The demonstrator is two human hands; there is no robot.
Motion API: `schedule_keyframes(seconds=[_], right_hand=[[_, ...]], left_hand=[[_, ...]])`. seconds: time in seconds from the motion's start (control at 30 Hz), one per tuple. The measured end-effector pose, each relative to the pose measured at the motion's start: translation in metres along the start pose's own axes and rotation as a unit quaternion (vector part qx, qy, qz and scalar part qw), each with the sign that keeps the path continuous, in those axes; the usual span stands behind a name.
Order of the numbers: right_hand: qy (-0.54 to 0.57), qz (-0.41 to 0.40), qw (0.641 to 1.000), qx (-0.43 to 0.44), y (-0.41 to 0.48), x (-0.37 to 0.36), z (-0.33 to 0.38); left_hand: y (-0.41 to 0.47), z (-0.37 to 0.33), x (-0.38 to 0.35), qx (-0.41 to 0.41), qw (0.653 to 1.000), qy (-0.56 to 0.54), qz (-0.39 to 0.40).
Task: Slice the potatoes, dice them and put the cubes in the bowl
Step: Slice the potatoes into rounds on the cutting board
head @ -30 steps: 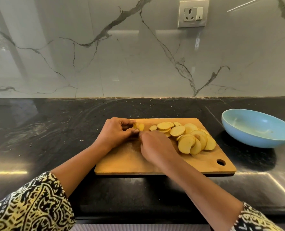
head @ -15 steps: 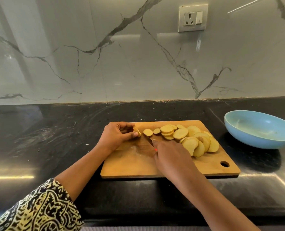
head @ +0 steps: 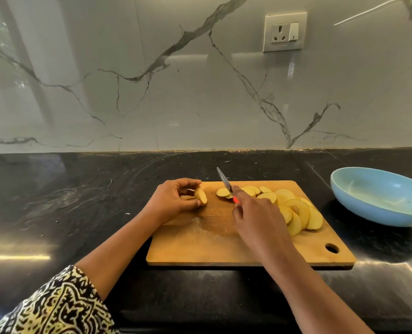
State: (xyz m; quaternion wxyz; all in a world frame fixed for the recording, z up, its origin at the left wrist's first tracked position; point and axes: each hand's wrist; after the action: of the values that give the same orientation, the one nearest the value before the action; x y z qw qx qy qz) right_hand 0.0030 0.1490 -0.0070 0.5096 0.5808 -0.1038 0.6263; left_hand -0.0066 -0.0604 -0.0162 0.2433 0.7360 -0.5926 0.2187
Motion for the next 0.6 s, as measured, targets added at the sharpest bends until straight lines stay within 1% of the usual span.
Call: schedule_keyframes(seconds=[0.1, 0.37, 0.47, 0.53, 0.6], right_hand=[[-0.009, 0.006, 1.000, -0.010, -0.002, 0.000, -0.004], [-0.033, 0.024, 0.999, -0.006, -0.006, -0.007, -0.001], [-0.009, -0.026, 1.000, -0.007, -0.008, 0.001, -0.004], [0.016, -0.088, 0.996, -0.003, -0.012, 0.008, -0.008], [0.043, -0.157, 0.987, 0.013, -0.020, 0.013, -0.018]], left_hand=[[0.001, 0.003, 0.009, 0.009, 0.995, 0.091, 0.039], [0.004, 0.007, 0.009, 0.015, 0.993, 0.101, 0.056], [0.003, 0.005, 0.007, 0.011, 0.992, 0.110, 0.066], [0.002, 0.003, 0.005, 0.001, 0.992, 0.111, 0.052], [0.000, 0.000, 0.005, -0.007, 0.995, 0.097, 0.022]])
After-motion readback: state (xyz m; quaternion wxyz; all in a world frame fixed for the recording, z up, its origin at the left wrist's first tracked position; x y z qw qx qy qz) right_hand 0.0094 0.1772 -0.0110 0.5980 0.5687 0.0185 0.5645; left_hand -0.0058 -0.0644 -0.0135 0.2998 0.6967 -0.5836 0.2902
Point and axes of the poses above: each hand's wrist, its own y-axis towards the middle knuckle, its own x-axis out of the back of the hand, z = x × y, and after that the axes turned 8 degrees about x, right-handed
